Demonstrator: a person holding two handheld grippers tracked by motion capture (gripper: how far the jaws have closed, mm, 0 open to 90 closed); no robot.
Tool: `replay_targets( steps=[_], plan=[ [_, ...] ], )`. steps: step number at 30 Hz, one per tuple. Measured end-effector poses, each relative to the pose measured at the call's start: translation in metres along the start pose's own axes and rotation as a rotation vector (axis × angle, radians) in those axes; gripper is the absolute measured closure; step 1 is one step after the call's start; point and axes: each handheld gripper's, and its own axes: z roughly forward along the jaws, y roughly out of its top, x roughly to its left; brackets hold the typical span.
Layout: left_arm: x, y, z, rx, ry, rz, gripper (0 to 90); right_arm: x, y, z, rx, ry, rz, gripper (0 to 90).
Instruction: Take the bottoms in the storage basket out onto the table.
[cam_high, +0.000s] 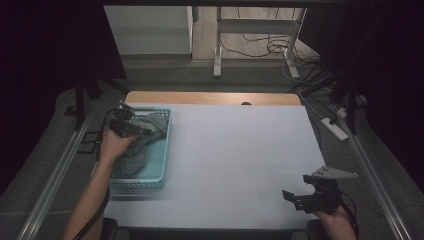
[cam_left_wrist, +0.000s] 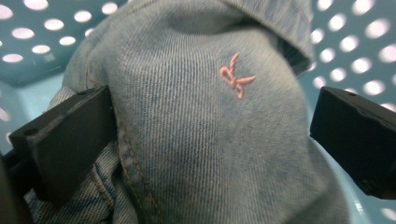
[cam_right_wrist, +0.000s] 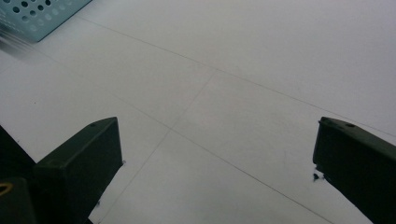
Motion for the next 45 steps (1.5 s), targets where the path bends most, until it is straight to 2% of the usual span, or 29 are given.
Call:
replay_targets(
  steps=[3,7,9,10,11,12,14,15,17,18,19,20,22,24,26,28,34,37,45],
  plan=[
    [-0.004,0.0,0.009,0.053,0.044,0.03,0.0,0.0,0.0,0.0,0.0,0.001,-0.003,1.7],
    [-0.005,0.001,0.016,0.089,0.053,0.021,0.0,0.0,0.0,0.0,-0.001,0.001,-0.003,1.7],
    [-0.006,0.001,0.019,0.108,0.074,0.031,1.5,0.0,0.0,0.0,-0.001,0.001,-0.003,1.7],
    [-0.007,0.0,0.019,0.113,0.088,0.038,5.9,0.0,0.0,0.0,-0.001,0.002,-0.003,1.7],
    [-0.007,0.0,0.02,0.114,0.099,0.04,5.9,0.0,0.0,0.0,-0.001,0.002,-0.003,1.7],
    [-0.007,-0.001,0.019,0.106,0.118,0.027,13.2,0.0,0.0,0.0,-0.002,0.002,-0.003,1.7],
    [-0.006,-0.002,0.018,0.097,0.117,0.015,16.7,0.0,0.0,0.0,-0.003,0.003,-0.002,1.7],
    [-0.006,-0.002,0.018,0.093,0.12,0.014,23.2,0.0,0.0,0.0,-0.003,0.003,-0.003,1.7],
    [-0.008,-0.004,0.017,0.081,0.139,0.022,24.6,0.0,0.0,0.0,-0.001,0.004,-0.002,1.8],
    [-0.012,-0.006,0.015,0.073,0.156,0.032,31.2,0.0,0.0,0.0,-0.001,0.003,-0.002,1.7],
    [-0.012,-0.006,0.015,0.073,0.156,0.032,35.5,0.0,0.0,0.0,-0.001,0.003,-0.002,1.7],
    [-0.012,-0.006,0.014,0.07,0.158,0.022,35.5,0.0,0.0,0.0,-0.001,0.004,-0.001,1.8],
    [-0.011,-0.005,0.01,0.069,0.148,0.002,46.0,0.0,0.0,0.0,0.0,0.004,0.002,1.7],
    [-0.01,-0.003,0.006,0.084,0.139,-0.026,52.7,0.0,0.0,0.0,0.003,0.002,0.001,1.7],
    [-0.009,-0.002,0.003,0.093,0.102,-0.042,55.7,0.0,0.0,0.0,0.003,0.002,0.001,1.8],
    [-0.009,-0.005,-0.001,0.064,0.1,-0.033,56.9,0.0,0.0,0.001,0.002,0.004,0.002,1.7],
    [-0.008,-0.008,-0.007,0.03,0.082,-0.039,59.9,0.0,0.0,0.001,0.003,0.003,0.001,1.7],
    [-0.01,-0.009,-0.013,0.007,0.077,-0.026,60.1,0.0,0.0,0.001,0.003,0.002,-0.002,1.7],
    [-0.014,-0.012,-0.032,-0.072,0.058,-0.03,59.8,0.001,0.0,0.0,-0.001,0.006,-0.012,1.8]
  ],
)
